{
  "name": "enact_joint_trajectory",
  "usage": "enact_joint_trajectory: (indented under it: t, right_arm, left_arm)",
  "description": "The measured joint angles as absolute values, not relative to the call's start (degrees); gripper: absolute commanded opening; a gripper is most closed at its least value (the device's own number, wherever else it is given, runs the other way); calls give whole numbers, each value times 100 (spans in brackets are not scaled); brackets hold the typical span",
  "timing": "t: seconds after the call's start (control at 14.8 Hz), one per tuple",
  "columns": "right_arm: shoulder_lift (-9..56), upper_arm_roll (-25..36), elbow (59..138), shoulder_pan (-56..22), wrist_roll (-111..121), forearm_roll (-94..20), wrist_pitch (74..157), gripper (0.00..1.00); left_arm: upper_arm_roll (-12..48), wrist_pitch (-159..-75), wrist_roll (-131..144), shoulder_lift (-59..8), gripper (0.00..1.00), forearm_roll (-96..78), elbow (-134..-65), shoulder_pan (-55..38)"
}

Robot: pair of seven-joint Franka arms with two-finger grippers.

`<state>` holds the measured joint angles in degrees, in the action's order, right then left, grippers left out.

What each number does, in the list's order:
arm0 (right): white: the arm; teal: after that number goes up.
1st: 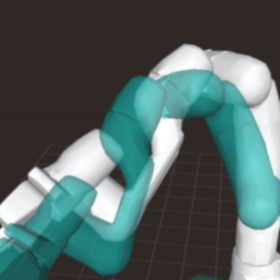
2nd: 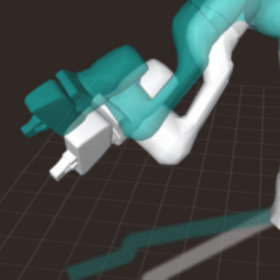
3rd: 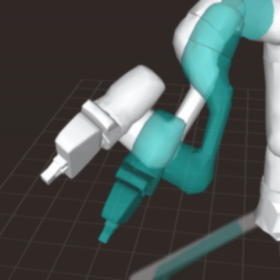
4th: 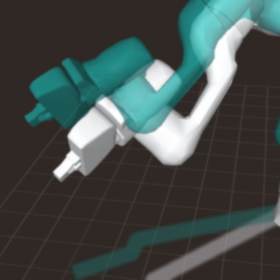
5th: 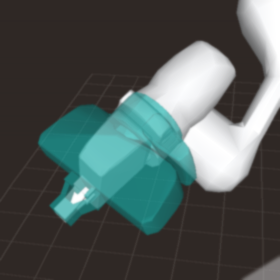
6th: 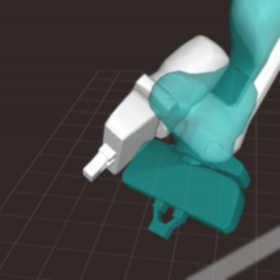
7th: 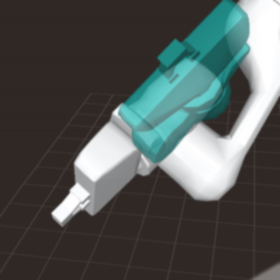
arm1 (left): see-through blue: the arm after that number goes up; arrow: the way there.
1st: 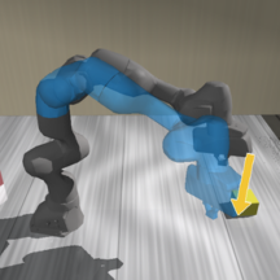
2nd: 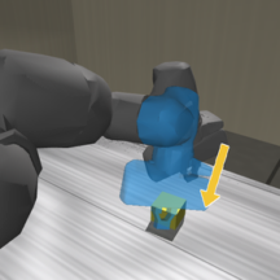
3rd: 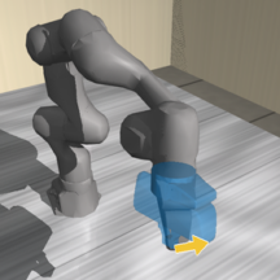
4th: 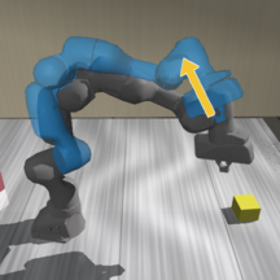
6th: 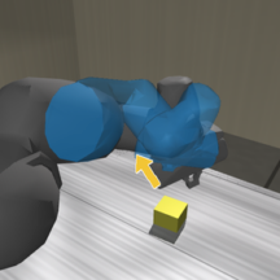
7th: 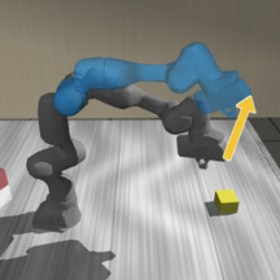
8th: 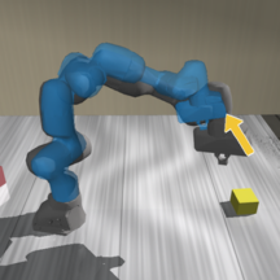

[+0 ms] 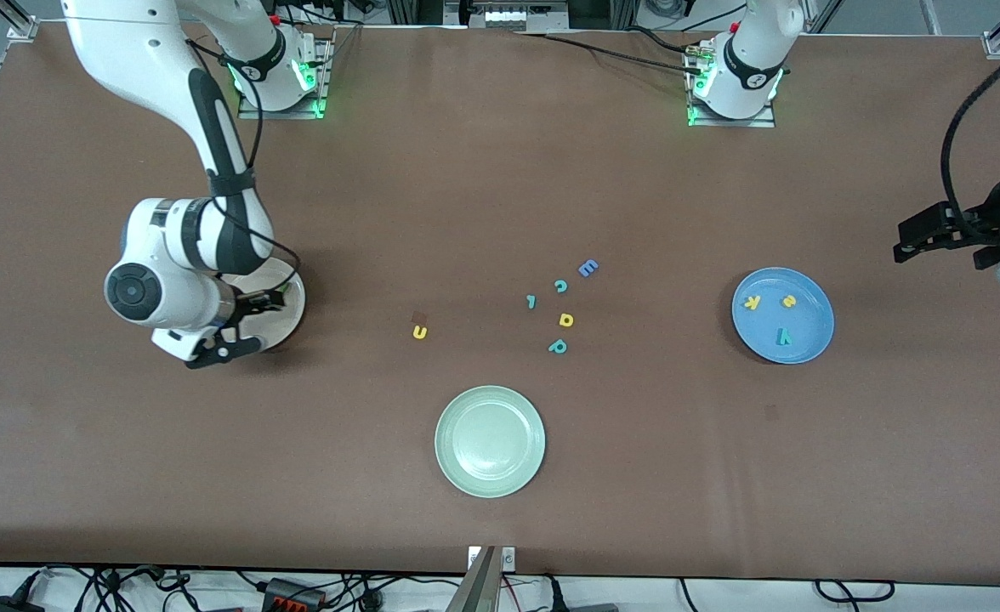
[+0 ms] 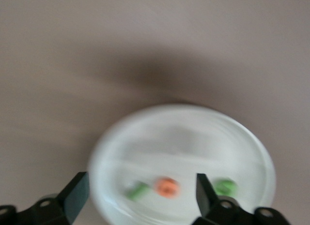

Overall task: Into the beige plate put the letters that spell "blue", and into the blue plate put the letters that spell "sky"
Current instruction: 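Reach and grasp the yellow n with the right gripper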

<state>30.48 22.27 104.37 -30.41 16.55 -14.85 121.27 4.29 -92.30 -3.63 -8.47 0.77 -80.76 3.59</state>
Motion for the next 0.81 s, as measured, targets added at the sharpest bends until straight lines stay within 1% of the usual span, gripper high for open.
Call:
enact_joint_trajectory:
  t: [0.13,0.34,0.54,0.81]
  right_arm:
    - [3101,2018,10103,-3282,1328,-1614,12127,100]
    - [3352,1958,9721,-3872,507,-1693,12140,100]
    - [3678,1952,9572,-4263,-330,-1742,12452,100]
    - [4053,1963,9340,-4339,-1976,-2218,12647,100]
  left_arm:
    - [300,-9623,-363,-422,100,77,-8717,121]
    - [285,-9664,-326,15,100,76,-9276,-19]
    - [206,-9619,-322,30,100,7,-9357,25]
    - [212,-9577,-322,18,100,-20,-9358,30]
